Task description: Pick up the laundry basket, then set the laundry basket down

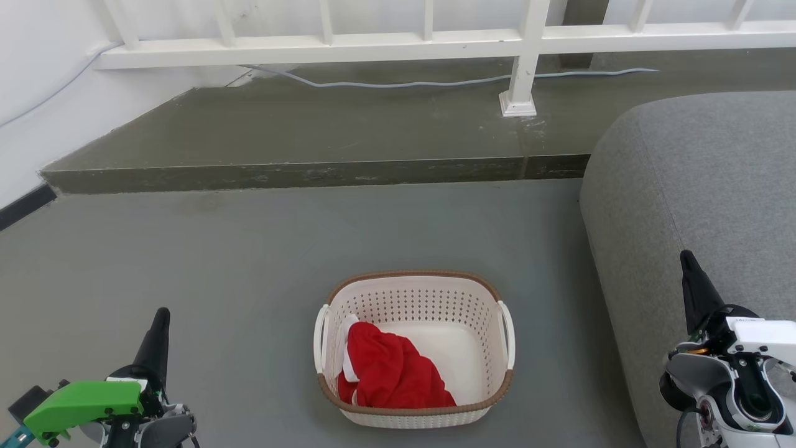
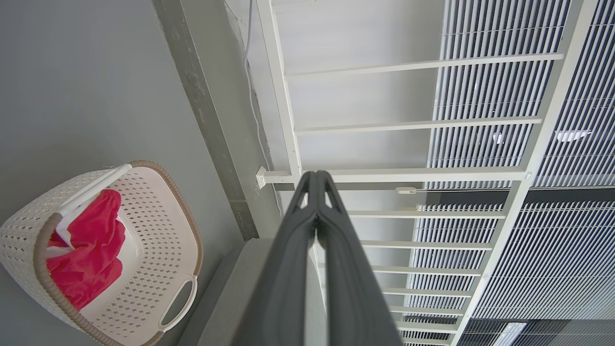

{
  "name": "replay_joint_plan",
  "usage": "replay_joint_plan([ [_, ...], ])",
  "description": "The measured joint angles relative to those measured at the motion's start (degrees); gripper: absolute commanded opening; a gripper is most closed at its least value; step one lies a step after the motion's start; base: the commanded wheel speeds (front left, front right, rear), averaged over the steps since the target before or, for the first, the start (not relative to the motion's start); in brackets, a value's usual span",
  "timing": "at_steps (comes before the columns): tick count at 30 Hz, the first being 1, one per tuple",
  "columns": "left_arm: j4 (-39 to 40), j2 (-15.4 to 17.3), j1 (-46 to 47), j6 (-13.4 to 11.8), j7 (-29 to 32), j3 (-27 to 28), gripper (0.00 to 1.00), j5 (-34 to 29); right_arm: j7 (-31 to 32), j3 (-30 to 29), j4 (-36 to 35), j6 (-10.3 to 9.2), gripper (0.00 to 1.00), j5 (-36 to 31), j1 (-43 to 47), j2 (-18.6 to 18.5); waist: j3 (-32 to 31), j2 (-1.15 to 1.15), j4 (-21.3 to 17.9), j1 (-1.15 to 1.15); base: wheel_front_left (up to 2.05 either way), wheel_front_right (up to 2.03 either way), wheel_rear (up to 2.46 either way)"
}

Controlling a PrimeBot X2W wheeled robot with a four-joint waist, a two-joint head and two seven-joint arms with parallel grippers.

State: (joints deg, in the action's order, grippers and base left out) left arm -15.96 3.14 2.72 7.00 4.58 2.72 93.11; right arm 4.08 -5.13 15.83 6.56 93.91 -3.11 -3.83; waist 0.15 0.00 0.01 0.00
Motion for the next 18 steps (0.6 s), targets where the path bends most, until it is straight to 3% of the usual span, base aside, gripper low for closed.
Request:
replay_joint_plan([
  [18,0.0,0.0,0.0,0.0,0.4,0.1,0.0,0.0,0.0,0.0,0.2,0.01,0.0,0.0,0.0,0.0,0.0,0.0,0.0,0.0,0.0,0.0,0.0],
])
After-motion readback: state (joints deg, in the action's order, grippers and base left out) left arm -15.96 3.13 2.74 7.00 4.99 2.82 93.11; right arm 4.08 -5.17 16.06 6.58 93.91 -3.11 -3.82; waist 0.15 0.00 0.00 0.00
